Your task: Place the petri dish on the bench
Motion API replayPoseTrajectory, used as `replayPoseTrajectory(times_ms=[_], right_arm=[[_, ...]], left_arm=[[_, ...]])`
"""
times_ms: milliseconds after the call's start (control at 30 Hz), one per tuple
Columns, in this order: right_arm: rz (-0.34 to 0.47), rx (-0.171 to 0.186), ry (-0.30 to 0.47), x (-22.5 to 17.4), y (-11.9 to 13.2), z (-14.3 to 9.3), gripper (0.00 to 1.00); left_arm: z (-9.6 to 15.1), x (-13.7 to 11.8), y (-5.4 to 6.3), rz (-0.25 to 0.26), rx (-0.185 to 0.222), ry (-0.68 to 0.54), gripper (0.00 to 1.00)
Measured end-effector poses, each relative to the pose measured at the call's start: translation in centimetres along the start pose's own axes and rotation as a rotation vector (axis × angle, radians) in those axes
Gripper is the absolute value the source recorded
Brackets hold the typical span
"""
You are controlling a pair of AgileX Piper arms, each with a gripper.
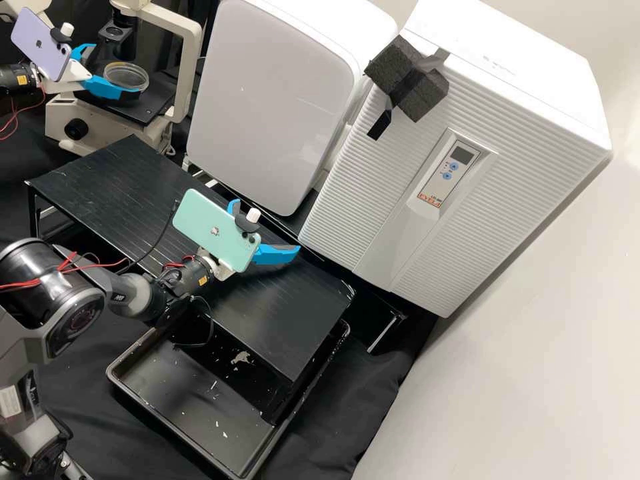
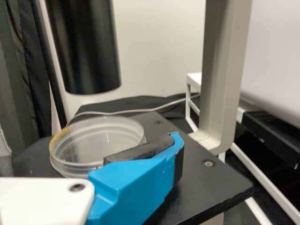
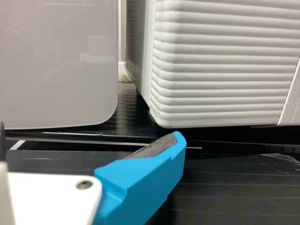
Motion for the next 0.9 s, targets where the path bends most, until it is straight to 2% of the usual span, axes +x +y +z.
replayPoseTrajectory(times_ms=[200, 667, 900], right_arm=[[0.000, 0.000, 0.000, 0.0, 0.0, 0.0, 1.00], [0.000, 0.000, 0.000, 0.0, 0.0, 0.0, 1.00], [0.000, 0.000, 0.000, 0.0, 0.0, 0.0, 1.00]], left_arm=[[-0.3, 1.3, -0.7, -0.011, -0.047, 0.005, 1.00], [-0.4, 2.0, -0.7, -0.005, -0.046, 0.003, 1.00], [-0.5, 2.6, -1.2, 0.003, -0.051, 0.001, 1.00]])
